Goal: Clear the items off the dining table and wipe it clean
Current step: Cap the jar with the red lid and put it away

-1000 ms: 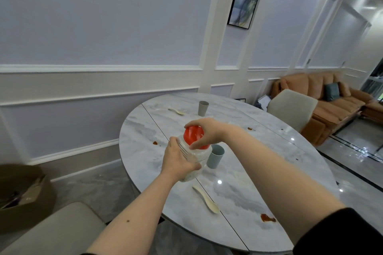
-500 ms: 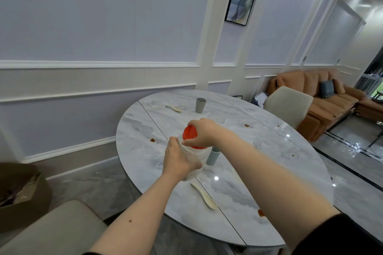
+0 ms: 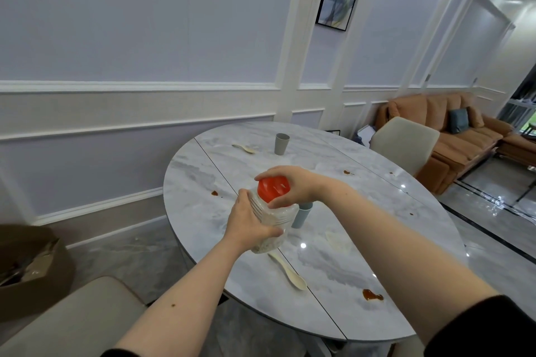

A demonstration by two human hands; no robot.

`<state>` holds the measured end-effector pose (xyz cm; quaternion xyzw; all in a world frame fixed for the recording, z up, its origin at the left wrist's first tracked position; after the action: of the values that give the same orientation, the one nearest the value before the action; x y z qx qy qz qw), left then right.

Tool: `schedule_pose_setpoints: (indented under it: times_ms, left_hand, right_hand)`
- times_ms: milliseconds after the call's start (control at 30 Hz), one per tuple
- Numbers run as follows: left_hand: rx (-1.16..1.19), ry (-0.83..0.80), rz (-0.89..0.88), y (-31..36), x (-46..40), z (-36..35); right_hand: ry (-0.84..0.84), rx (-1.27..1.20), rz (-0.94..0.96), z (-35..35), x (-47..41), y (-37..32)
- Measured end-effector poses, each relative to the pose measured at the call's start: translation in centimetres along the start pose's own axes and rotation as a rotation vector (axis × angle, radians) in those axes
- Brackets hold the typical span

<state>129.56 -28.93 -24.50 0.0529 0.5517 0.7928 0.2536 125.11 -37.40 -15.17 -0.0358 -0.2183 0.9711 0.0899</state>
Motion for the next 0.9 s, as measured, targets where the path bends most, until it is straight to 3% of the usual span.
schedule_pose_setpoints:
  times_ms: [200, 333, 500, 633, 900]
  left_hand:
    - [-0.006, 0.028, -0.007, 0.2, 0.0, 0.0]
    - [0.025, 0.022, -0.03, 0.7, -0.2, -0.6]
    - [0.047, 0.006, -0.034, 0.7, -0.5, -0.3]
    - [0.098, 0.016, -0.04, 1.7, -0.9, -0.2]
    - [0.155, 0.099, -0.006, 2.1, -1.1, -0.1]
  right_hand:
    - [0.103, 0.1, -0.096, 0.1, -0.2, 0.8]
    - [0.222, 0.313, -0.137, 0.3, -0.4, 0.6]
    - [0.072, 0.195, -0.001, -0.3, 0.3, 0.5]
    - [0.282, 0.173, 0.052, 0.6, 0.6, 0.0]
    - [0.44, 0.282, -0.184, 0.2, -0.7, -0.1]
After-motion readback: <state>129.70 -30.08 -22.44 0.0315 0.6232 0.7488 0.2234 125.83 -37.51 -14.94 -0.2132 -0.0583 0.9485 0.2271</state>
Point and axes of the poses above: each hand's wrist, its own x-axis away from the middle knuckle, its own z-axis out of the back of the hand, y = z × x, the point moved 9 cm from there along -x, towards the middle knuckle, and after that the axes turned 10 degrees about y, right-handed, at the moved point
